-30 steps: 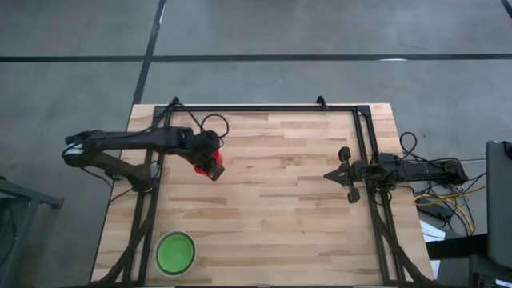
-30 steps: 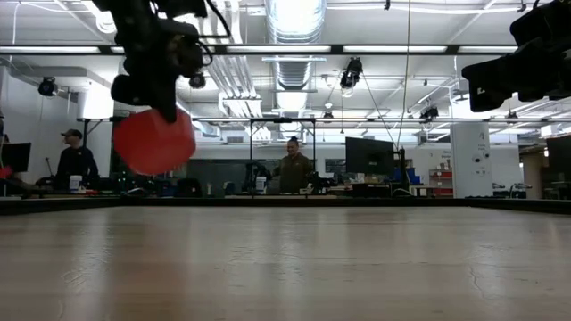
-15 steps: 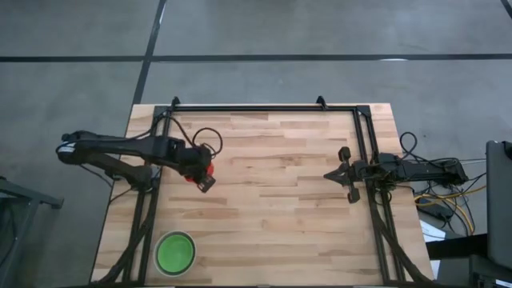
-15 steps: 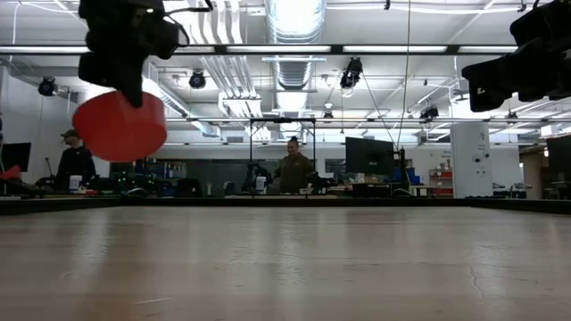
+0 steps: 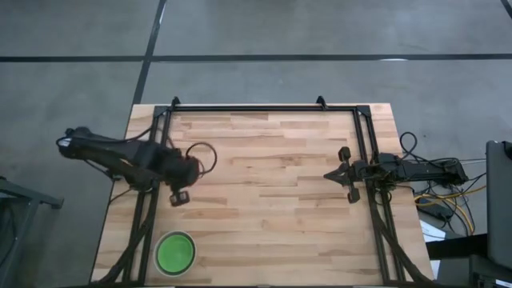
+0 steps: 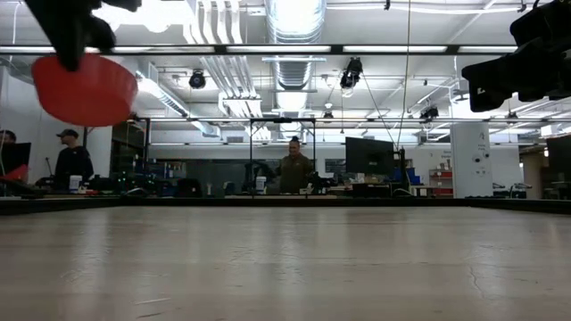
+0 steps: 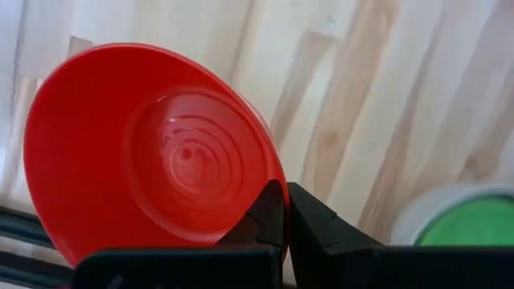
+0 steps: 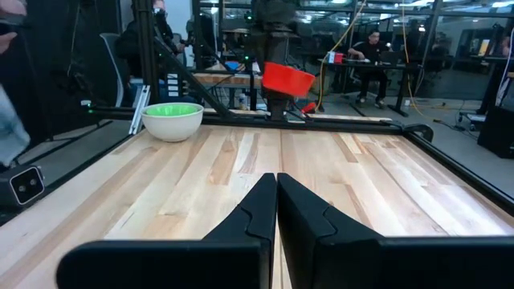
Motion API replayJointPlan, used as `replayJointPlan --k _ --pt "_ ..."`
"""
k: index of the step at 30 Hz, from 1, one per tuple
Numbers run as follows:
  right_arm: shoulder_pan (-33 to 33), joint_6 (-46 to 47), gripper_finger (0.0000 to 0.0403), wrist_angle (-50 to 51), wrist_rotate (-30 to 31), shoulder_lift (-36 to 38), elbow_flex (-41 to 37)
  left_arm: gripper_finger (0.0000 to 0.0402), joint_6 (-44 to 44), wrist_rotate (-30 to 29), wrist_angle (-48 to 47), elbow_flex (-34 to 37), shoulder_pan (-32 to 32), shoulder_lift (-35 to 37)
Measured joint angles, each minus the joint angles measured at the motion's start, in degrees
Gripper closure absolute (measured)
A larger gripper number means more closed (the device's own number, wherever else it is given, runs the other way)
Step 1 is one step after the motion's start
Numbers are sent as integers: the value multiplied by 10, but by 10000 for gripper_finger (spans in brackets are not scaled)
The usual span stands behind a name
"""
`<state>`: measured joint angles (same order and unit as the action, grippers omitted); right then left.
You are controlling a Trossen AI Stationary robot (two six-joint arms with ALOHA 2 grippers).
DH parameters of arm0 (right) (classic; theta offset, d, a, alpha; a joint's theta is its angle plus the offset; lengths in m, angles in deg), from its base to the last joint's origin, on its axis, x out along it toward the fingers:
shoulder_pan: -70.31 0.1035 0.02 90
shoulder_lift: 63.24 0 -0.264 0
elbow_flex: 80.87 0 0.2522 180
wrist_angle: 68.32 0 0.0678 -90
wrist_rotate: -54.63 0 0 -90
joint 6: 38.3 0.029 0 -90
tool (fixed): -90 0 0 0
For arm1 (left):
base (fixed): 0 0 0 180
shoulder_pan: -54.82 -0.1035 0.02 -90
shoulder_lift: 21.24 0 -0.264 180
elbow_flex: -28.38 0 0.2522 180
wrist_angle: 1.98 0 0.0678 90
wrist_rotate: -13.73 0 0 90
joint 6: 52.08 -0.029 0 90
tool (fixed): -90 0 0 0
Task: Nest bowls inside each other
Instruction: Stack the red bowl on top of the green bowl
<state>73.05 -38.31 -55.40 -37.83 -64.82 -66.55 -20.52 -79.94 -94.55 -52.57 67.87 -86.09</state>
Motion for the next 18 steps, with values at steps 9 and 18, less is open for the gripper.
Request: replayJointPlan --k 9,18 --pt "0 0 394 0 0 0 0 397 117 -32 -20 0 177 26" --pt "0 0 394 0 0 0 0 397 293 -96 -19 0 346 8"
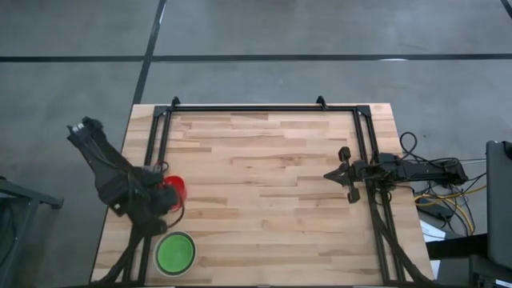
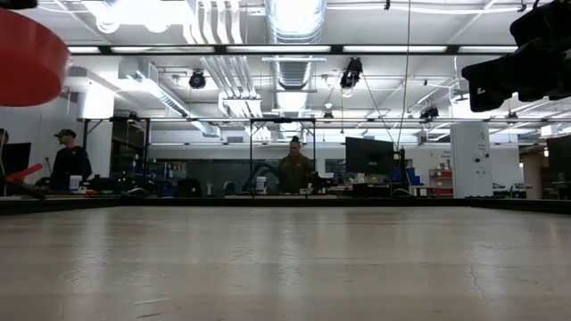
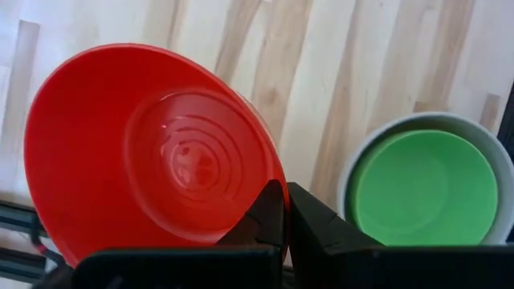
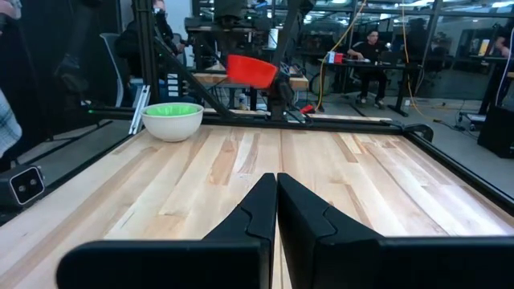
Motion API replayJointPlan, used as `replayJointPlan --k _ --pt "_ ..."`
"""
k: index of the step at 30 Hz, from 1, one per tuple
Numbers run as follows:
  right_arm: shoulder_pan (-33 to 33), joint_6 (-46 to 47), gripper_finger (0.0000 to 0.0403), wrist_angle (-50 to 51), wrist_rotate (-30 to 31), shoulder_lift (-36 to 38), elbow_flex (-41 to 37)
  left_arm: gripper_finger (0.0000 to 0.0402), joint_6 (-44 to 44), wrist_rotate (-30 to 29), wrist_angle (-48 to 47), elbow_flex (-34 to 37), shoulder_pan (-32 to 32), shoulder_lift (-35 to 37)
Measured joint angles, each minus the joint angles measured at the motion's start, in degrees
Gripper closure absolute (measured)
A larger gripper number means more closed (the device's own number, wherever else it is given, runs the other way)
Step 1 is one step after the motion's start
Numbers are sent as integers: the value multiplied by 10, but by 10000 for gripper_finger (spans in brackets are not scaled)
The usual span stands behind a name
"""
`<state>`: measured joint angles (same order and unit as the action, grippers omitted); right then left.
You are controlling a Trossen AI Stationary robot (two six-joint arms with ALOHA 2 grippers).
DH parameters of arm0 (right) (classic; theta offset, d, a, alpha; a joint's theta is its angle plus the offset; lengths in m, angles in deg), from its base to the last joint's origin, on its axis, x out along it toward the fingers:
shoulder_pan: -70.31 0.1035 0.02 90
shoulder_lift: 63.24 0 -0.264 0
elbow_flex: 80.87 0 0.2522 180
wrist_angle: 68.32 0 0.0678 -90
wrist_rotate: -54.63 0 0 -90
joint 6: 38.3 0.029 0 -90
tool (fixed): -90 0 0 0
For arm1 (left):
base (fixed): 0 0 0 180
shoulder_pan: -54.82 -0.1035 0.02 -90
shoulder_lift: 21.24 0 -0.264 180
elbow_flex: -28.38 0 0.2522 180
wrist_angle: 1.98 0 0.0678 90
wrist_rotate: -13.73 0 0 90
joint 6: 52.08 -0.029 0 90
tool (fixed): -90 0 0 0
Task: Nest bowls inside each other
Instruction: Stack the red bowl on top of the green bowl
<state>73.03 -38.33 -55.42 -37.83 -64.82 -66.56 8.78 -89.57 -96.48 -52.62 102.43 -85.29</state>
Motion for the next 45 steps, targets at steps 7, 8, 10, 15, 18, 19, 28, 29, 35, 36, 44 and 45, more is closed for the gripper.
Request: replayJointPlan --k 7,8,10,15,18,19,28,29,35,36,44,45 --pt "0 0 394 0 0 0 0 397 66 -4 6 0 73 -42" --pt "0 0 394 0 0 0 0 397 68 -3 9 0 79 -48" --pt "0 0 394 0 0 0 0 397 70 1 17 0 89 -59" --pt "0 0 394 0 0 0 0 397 73 16 44 0 108 -77" --pt "0 0 394 0 0 0 0 397 89 17 64 -3 118 -86" --pt "0 0 394 0 0 0 0 397 97 17 68 -4 121 -88" --pt "0 0 394 0 0 0 0 397 147 21 119 -15 145 -128" --pt "0 0 394 0 0 0 0 397 149 24 121 -19 147 -134" --pt "0 0 394 0 0 0 0 397 152 32 126 -52 160 -181" --pt "0 0 394 0 0 0 0 397 150 33 126 -59 162 -189" --pt "0 0 394 0 0 0 0 397 148 32 132 -98 170 -247" --pt "0 0 394 0 0 0 0 397 148 32 136 -103 171 -253"
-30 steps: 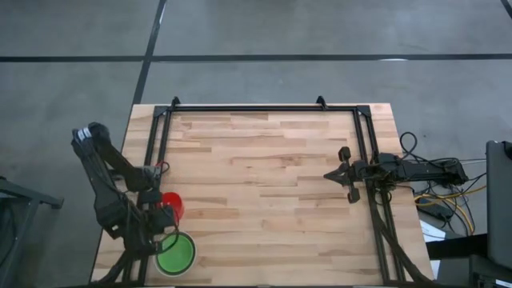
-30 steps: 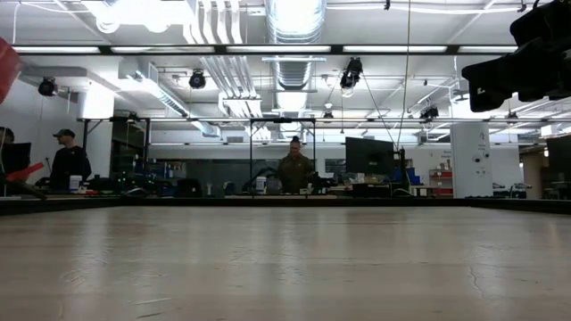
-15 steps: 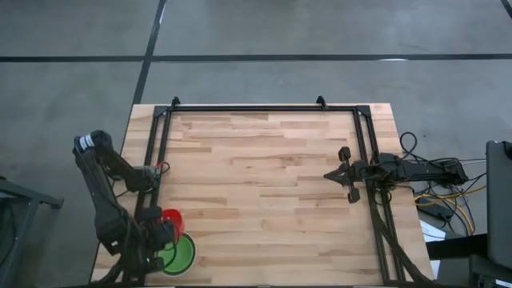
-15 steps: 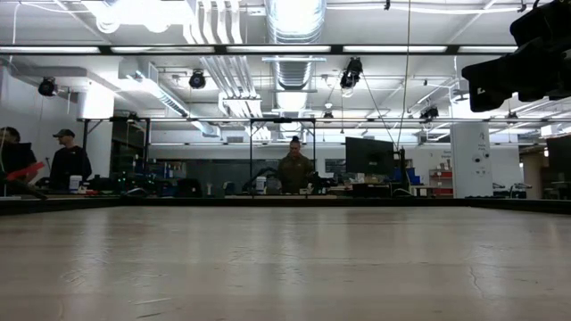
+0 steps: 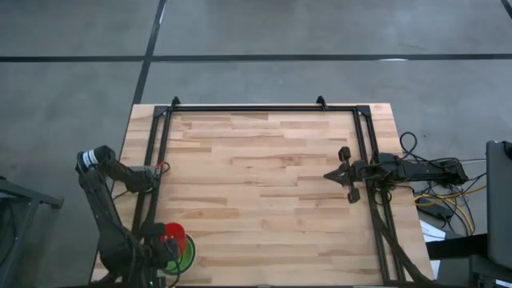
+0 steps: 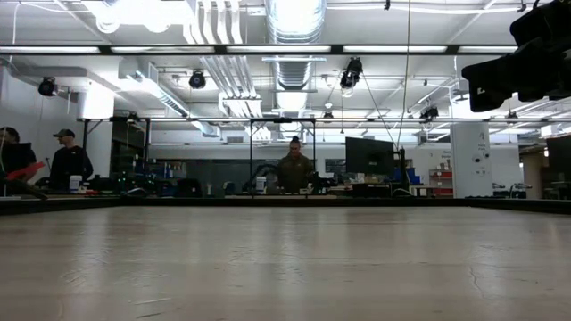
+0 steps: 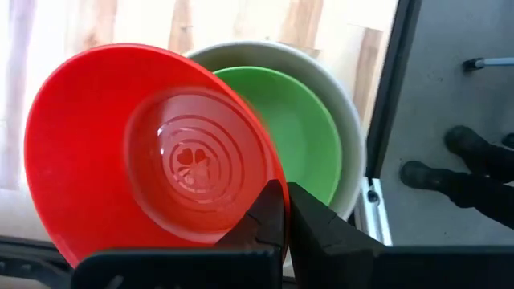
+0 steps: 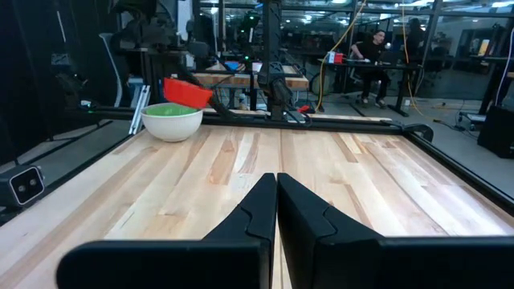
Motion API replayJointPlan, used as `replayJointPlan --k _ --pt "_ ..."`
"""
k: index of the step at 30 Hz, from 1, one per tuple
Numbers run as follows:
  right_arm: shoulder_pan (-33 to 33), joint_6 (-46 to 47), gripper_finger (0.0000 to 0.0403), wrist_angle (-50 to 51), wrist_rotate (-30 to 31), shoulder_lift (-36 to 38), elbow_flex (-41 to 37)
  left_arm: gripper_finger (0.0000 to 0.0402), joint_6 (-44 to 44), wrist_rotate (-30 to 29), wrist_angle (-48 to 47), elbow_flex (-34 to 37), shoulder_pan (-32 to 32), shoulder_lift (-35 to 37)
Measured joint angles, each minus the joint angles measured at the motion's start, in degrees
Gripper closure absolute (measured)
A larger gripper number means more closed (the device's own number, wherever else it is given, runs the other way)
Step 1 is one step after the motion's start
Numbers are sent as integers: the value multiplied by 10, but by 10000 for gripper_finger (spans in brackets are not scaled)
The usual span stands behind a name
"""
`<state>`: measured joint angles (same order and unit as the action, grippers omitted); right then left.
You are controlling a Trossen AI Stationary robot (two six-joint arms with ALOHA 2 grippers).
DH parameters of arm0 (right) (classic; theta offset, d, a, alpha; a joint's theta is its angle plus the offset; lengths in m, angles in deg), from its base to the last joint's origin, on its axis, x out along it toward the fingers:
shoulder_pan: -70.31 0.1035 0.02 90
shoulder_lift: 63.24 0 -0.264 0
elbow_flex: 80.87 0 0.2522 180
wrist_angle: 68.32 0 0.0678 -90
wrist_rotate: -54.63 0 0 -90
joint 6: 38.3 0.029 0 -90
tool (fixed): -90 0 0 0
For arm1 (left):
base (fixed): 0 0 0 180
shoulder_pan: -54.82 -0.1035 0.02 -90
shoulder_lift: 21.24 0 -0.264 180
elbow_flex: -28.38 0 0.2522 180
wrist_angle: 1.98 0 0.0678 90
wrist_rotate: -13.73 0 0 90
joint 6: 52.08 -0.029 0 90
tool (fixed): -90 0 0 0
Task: Nest bowls inside each other
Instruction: Stack the red bowl on top of the green bowl
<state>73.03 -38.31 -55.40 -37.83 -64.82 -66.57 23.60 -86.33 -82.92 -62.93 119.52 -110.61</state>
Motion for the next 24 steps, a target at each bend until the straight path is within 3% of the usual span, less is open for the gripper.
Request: replayJointPlan --k 24 --pt "0 0 394 0 0 0 0 397 24 -5 57 -20 8 -72"
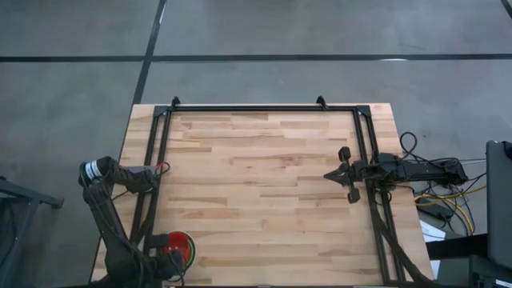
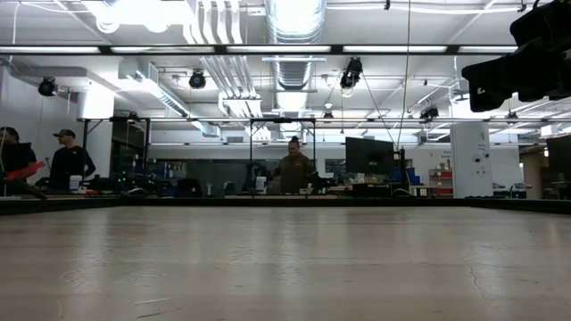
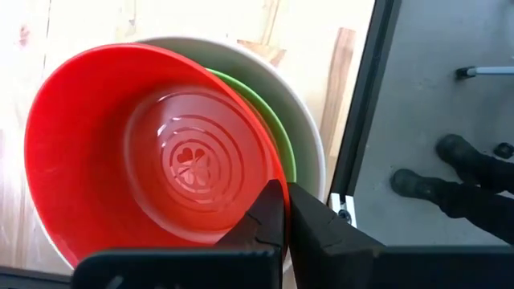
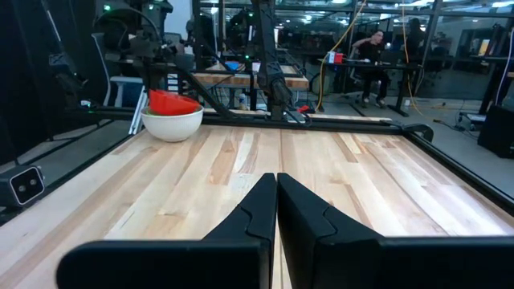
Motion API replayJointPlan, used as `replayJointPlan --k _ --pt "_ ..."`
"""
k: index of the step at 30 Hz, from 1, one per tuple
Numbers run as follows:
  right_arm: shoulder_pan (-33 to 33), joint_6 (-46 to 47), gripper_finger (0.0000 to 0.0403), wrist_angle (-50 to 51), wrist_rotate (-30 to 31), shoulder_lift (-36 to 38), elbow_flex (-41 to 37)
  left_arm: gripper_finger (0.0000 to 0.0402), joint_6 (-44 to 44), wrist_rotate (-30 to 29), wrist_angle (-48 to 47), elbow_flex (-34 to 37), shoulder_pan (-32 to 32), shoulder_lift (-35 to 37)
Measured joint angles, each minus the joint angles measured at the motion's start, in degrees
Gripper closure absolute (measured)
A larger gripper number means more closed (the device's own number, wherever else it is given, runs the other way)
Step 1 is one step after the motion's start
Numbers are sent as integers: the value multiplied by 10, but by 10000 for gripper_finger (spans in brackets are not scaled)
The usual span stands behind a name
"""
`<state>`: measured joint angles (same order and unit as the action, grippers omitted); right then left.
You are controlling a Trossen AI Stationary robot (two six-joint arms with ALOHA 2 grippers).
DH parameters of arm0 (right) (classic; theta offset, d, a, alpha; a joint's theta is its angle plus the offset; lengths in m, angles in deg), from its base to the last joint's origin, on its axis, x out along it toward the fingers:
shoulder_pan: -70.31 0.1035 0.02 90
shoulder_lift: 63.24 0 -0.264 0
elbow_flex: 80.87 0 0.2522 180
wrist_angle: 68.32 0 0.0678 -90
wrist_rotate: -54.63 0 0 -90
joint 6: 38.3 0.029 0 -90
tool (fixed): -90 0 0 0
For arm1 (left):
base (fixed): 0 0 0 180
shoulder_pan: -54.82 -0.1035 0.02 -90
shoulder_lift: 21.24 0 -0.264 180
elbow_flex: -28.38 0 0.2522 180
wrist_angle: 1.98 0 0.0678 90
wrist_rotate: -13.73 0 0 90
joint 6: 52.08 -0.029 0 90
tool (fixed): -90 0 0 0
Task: Nest bowls inside each other
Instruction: Stack the red bowl on top of the green bowl
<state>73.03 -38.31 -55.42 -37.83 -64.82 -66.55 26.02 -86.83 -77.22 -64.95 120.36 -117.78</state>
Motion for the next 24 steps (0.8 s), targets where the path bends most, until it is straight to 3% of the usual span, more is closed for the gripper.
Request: replayJointPlan --k 24 --pt "0 0 394 0 0 0 0 368 0 -2 9 -3 2 -36"
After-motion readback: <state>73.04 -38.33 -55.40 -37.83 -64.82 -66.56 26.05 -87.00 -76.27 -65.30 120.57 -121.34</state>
